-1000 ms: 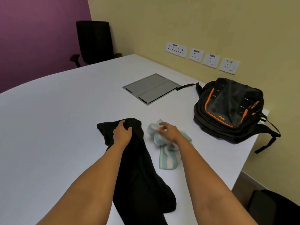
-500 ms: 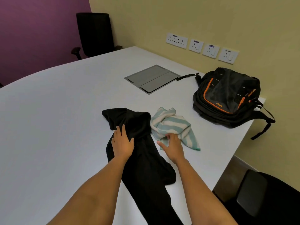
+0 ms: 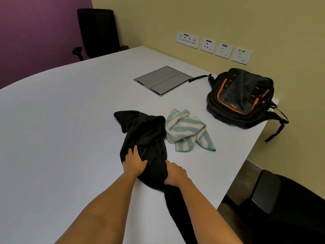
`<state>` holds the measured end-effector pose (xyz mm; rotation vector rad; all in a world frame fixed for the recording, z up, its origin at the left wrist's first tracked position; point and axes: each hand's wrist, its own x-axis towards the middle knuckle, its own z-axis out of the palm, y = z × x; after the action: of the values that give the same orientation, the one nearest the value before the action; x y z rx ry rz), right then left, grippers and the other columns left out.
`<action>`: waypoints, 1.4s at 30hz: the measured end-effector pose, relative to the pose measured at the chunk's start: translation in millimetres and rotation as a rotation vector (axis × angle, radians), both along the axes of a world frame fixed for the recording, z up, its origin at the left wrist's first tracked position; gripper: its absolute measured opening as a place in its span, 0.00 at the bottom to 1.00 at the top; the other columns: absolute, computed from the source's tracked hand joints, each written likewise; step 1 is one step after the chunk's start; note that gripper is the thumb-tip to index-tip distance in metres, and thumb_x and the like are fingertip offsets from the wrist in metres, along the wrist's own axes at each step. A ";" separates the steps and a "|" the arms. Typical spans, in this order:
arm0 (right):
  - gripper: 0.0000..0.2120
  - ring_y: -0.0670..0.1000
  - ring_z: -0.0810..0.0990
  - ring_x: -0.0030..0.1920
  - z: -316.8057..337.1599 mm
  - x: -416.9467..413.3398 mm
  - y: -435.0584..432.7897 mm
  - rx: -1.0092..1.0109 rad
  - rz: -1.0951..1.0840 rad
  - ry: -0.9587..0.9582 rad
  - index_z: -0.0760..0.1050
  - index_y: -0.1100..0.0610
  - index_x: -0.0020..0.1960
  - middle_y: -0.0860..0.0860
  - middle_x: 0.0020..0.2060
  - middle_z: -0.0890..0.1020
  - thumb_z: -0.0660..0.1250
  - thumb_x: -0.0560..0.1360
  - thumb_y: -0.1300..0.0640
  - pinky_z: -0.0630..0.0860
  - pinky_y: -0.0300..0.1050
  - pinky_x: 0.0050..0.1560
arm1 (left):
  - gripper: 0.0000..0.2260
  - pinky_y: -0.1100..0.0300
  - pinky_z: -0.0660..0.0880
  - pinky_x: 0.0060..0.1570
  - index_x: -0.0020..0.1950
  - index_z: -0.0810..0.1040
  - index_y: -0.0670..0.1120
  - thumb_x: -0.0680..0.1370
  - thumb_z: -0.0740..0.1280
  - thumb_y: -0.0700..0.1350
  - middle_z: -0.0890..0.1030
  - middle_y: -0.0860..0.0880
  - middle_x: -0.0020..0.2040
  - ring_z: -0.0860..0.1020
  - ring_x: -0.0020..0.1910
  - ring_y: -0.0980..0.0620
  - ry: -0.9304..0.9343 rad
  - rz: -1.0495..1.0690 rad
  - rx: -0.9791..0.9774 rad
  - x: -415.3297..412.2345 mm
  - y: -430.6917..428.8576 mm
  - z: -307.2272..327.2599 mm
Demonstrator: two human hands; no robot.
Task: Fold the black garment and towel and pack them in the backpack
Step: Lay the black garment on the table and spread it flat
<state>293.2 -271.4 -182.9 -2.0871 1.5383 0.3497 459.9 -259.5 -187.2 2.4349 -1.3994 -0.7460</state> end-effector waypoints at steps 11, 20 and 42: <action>0.21 0.56 0.71 0.59 146.3 61.1 -98.3 -0.812 0.308 -0.096 0.73 0.50 0.64 0.52 0.57 0.78 0.62 0.72 0.62 0.67 0.49 0.54 | 0.30 0.43 0.67 0.66 0.76 0.57 0.51 0.76 0.63 0.44 0.63 0.45 0.74 0.66 0.70 0.42 0.136 0.218 -0.366 21.3 -40.2 35.8; 0.26 0.58 0.75 0.57 147.6 107.3 -172.7 -1.028 0.227 -0.405 0.77 0.52 0.60 0.53 0.57 0.78 0.66 0.66 0.71 0.67 0.50 0.52 | 0.26 0.43 0.69 0.65 0.73 0.64 0.47 0.75 0.63 0.40 0.69 0.44 0.70 0.71 0.67 0.42 0.222 0.380 -0.462 51.4 -96.3 48.1; 0.26 0.53 0.78 0.49 43.8 94.7 -242.6 -0.099 0.165 -0.393 0.74 0.53 0.44 0.50 0.44 0.80 0.48 0.78 0.35 0.68 0.51 0.62 | 0.14 0.49 0.71 0.62 0.60 0.75 0.40 0.79 0.62 0.48 0.68 0.41 0.64 0.70 0.62 0.42 0.015 0.614 -0.354 65.7 -161.3 27.5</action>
<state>387.9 -514.0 -139.1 -2.2035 1.1768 -0.0816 525.6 -420.8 -159.7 2.3538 -0.6311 -0.3314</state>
